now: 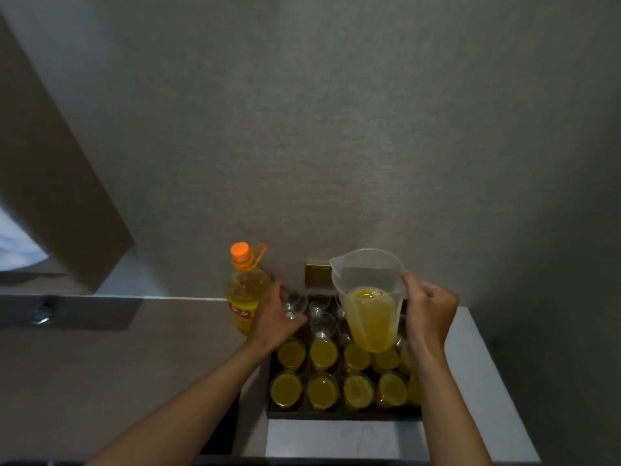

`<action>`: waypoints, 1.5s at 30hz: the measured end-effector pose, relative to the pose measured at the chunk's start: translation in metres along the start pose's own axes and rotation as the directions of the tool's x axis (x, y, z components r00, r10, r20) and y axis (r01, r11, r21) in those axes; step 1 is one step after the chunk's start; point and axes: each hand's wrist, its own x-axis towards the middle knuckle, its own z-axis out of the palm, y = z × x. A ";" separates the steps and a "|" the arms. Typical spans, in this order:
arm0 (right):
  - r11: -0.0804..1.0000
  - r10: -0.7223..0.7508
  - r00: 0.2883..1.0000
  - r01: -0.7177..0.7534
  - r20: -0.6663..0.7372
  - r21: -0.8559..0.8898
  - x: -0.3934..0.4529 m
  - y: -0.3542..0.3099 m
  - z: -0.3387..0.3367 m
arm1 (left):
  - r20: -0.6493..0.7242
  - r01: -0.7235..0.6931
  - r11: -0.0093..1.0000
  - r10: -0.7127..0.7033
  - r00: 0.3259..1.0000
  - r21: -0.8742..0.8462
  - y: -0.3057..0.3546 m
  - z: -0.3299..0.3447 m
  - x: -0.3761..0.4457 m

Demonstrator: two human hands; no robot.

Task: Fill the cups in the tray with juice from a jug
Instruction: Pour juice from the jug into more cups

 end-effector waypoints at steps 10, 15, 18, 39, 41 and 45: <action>0.994 -0.102 0.984 0.108 0.149 -0.035 -0.004 -0.037 0.031 | -0.143 0.017 0.976 -0.049 0.988 -0.217 0.019 -0.040 -0.016; 0.977 -0.171 0.963 0.193 0.208 -0.089 -0.007 -0.060 0.046 | -0.191 0.014 0.943 -0.082 0.978 -0.333 0.018 -0.058 -0.021; 0.965 -0.199 0.945 0.234 0.260 -0.114 -0.005 -0.073 0.054 | -0.226 -0.024 0.911 -0.076 0.971 -0.413 0.015 -0.063 -0.023; 0.789 -0.311 0.799 0.519 0.514 -0.330 -0.013 -0.148 0.091 | -0.296 -0.206 0.731 0.005 0.955 -0.650 0.029 -0.097 -0.039; 0.770 -0.318 0.789 0.539 0.526 -0.342 -0.014 -0.154 0.094 | -0.297 -0.210 0.727 0.010 0.955 -0.653 0.028 -0.099 -0.038; 0.742 -0.331 0.771 0.569 0.545 -0.355 -0.018 -0.163 0.098 | -0.310 -0.214 0.727 0.002 0.951 -0.652 0.029 -0.100 -0.039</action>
